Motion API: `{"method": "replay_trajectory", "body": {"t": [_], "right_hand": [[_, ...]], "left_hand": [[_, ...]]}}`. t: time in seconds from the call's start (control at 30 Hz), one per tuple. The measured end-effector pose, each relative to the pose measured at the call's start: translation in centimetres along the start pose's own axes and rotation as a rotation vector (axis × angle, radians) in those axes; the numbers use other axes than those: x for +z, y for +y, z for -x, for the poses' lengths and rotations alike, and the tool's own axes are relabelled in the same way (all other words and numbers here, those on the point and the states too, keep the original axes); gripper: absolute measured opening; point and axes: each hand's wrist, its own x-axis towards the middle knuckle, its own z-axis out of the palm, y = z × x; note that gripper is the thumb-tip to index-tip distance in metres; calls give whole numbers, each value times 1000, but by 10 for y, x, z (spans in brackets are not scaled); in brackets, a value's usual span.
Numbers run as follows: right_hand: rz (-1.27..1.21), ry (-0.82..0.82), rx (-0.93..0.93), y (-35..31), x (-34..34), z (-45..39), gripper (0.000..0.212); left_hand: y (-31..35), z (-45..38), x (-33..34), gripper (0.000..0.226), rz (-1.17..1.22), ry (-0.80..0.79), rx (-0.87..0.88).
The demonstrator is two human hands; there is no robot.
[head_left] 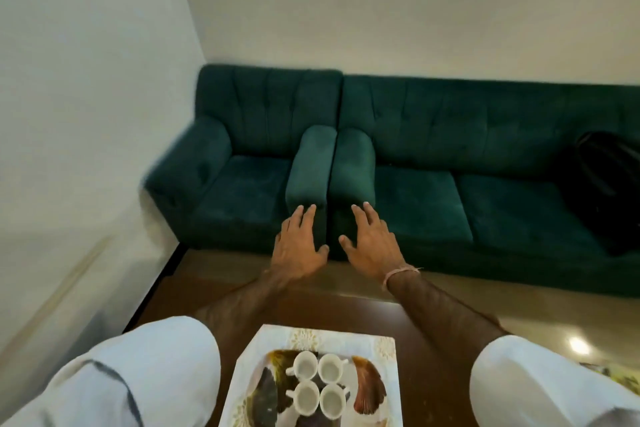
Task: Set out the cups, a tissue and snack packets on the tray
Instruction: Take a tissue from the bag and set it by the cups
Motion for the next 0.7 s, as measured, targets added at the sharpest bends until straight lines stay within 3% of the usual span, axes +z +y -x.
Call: {"method": "replay_trajectory", "body": {"t": [0.43, 0.7], "right_hand": [[63, 363, -199, -92, -253, -35, 75], [125, 499, -236, -102, -334, -21, 75]], "left_hand": [[139, -59, -202, 89, -28, 334, 233], [194, -63, -262, 87, -39, 462, 331]]}}
